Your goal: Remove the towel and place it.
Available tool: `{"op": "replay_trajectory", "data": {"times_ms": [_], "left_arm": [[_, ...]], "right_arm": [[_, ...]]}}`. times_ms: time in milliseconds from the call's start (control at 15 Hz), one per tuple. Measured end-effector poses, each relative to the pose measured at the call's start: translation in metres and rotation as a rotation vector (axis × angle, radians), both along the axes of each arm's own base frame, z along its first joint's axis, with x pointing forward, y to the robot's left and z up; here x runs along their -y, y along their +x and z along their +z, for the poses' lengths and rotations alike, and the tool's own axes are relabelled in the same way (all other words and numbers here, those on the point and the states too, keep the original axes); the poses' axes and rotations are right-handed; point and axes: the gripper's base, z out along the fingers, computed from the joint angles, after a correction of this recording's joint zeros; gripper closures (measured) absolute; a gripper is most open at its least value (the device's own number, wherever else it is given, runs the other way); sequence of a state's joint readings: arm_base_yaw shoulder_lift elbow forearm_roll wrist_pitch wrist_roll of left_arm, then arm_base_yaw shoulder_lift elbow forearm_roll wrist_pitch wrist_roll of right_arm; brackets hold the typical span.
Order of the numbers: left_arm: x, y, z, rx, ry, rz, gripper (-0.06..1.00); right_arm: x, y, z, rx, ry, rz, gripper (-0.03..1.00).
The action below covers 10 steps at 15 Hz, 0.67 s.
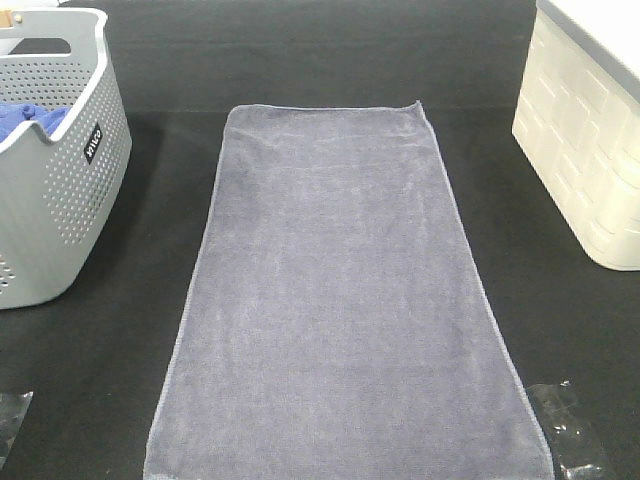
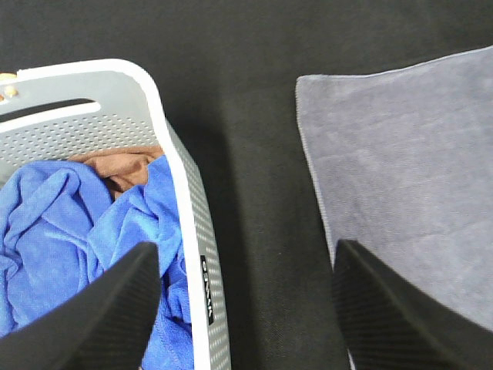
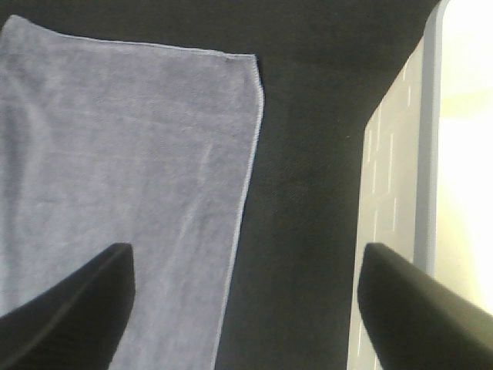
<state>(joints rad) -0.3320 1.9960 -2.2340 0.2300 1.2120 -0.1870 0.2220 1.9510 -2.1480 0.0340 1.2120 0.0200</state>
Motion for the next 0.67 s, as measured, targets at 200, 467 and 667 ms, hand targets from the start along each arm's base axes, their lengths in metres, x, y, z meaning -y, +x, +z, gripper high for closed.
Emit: {"op": "replay_trajectory", "data": {"times_ms": [200, 467, 667], "left_arm": [[-0.009, -0.03, 0.026, 0.028, -0.006, -0.031, 0.32], [-0.029, -0.09, 0.02, -0.067, 0.022, -0.035, 0.32], [-0.042, -0.136, -0.013, -0.203, 0.031, -0.043, 0.32]], "right_arm": [[0.008, -0.038, 0.011, -0.029, -0.002, 0.01, 0.22], [0.021, -0.098, -0.006, -0.139, -0.042, 0.042, 0.22], [0.031, -0.141, -0.04, -0.27, -0.069, 0.043, 0.22]]}}
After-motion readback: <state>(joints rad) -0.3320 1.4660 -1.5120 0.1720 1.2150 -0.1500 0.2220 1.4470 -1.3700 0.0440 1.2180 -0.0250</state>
